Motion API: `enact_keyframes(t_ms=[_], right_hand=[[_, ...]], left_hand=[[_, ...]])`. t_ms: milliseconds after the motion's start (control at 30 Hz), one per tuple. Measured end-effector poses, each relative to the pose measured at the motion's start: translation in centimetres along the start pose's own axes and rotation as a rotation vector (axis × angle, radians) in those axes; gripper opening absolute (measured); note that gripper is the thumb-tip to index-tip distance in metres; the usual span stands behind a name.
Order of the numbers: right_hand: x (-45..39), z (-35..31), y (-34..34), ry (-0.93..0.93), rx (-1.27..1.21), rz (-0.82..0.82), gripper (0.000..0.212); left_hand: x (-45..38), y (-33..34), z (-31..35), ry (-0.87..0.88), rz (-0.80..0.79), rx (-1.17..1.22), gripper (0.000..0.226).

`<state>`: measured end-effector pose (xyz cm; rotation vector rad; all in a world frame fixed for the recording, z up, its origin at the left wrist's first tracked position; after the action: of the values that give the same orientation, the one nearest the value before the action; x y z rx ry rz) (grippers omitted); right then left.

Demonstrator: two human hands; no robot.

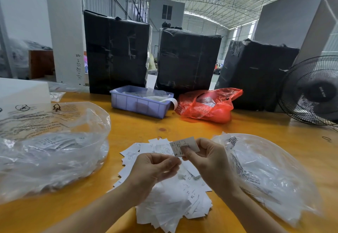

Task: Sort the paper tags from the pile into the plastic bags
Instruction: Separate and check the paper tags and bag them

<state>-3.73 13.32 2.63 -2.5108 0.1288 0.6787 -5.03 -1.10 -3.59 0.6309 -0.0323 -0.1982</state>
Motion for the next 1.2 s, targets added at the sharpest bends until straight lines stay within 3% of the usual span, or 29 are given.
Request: enact_keyframes(t_ms=[267,833,1067,1200], right_hand=[[0.1,-1.0,-0.7,-0.088,0.104,0.098,0.012],[0.4,-1.2,-0.2,-0.183,0.232,0.06,0.005],[-0.2,0.1,0.5,-0.047,0.189,-0.077,0.016],[-0.3,1.0,0.8,0.089,0.038,-0.251,0.003]], left_hand=[[-0.1,0.0,0.0,-0.009,0.002,0.04,0.015],[-0.1,0.2,0.0,0.002,-0.044,0.0,0.016],[-0.2,-0.2,0.2,0.028,0.006,0.018,0.017],[-0.3,-0.2,0.4,0.039,0.024,0.018,0.019]])
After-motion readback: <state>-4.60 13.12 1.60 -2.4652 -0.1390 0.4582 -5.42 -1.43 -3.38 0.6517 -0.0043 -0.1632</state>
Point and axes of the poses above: each hand's wrist, its own x-axis away from the middle knuckle, its own y-axis out of the palm, z = x × y, the point moved 6 cm from there along -x, towards the middle knuckle, and after that the axes turned 13 degrees about x, right-handed, at the moved point
